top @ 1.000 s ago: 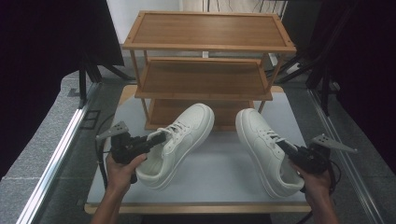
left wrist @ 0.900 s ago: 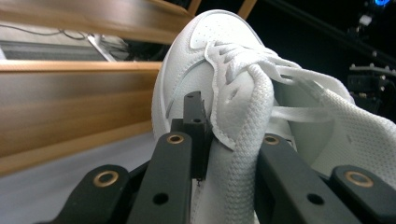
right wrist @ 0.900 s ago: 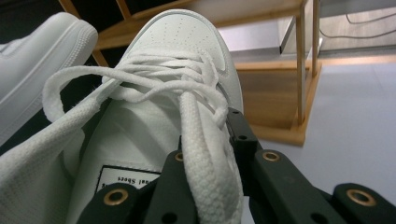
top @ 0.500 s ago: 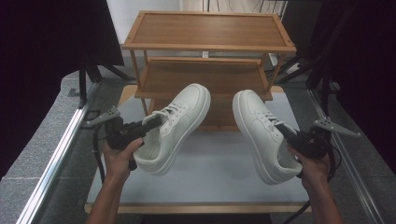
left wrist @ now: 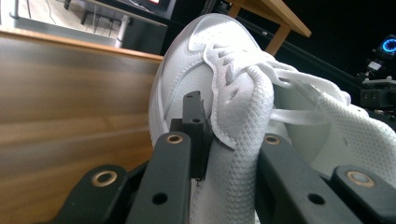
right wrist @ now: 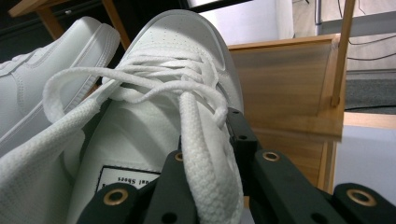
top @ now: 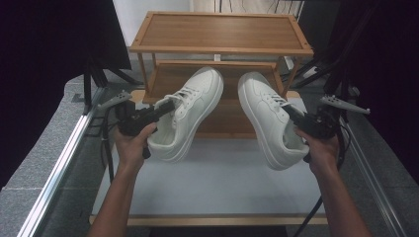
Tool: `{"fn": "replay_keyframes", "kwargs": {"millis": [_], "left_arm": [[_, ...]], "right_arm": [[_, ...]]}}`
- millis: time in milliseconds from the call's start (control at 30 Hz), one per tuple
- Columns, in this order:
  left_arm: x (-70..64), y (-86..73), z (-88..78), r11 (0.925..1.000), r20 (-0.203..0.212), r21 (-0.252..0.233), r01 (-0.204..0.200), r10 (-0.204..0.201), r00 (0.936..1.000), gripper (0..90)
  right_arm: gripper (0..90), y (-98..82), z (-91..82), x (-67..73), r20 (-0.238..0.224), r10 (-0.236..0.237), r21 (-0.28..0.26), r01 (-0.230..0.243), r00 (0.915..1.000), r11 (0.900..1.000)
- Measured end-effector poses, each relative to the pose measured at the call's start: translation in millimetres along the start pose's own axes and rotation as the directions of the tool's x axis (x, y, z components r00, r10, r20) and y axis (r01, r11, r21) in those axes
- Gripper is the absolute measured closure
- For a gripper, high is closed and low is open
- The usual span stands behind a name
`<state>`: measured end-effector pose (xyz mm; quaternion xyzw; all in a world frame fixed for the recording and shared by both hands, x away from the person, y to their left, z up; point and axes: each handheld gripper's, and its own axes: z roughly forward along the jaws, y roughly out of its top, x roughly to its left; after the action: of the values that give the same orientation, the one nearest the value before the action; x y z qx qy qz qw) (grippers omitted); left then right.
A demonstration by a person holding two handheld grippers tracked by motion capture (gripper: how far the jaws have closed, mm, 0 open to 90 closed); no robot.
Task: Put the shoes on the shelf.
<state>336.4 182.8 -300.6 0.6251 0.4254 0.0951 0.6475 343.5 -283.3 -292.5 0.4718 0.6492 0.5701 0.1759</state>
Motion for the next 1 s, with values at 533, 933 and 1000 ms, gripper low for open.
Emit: {"fn": "replay_keyframes", "kwargs": {"millis": [533, 933, 1000], "left_arm": [[4.9, 29.7, 41.1, 0.9999, -0.060, -0.012, 0.002, -0.002, 0.9982, 81.1], [19.0, 28.5, 69.9, 0.9972, -0.137, -0.046, 0.060, -0.066, 0.9884, 81.0], [23.3, 28.8, 75.0, 0.9960, -0.151, -0.049, 0.075, -0.082, 0.9851, 81.0]], "right_arm": [[83.9, 39.9, 61.6, 9.3, 0.098, 0.006, 0.021, -0.009, 0.9951, 1.000], [83.8, 55.8, 96.9, 19.2, 0.176, -0.001, 0.042, -0.007, 0.9844, 0.999], [83.7, 57.6, 101.7, 19.7, 0.191, 0.000, 0.040, -0.008, 0.9816, 0.999]]}}
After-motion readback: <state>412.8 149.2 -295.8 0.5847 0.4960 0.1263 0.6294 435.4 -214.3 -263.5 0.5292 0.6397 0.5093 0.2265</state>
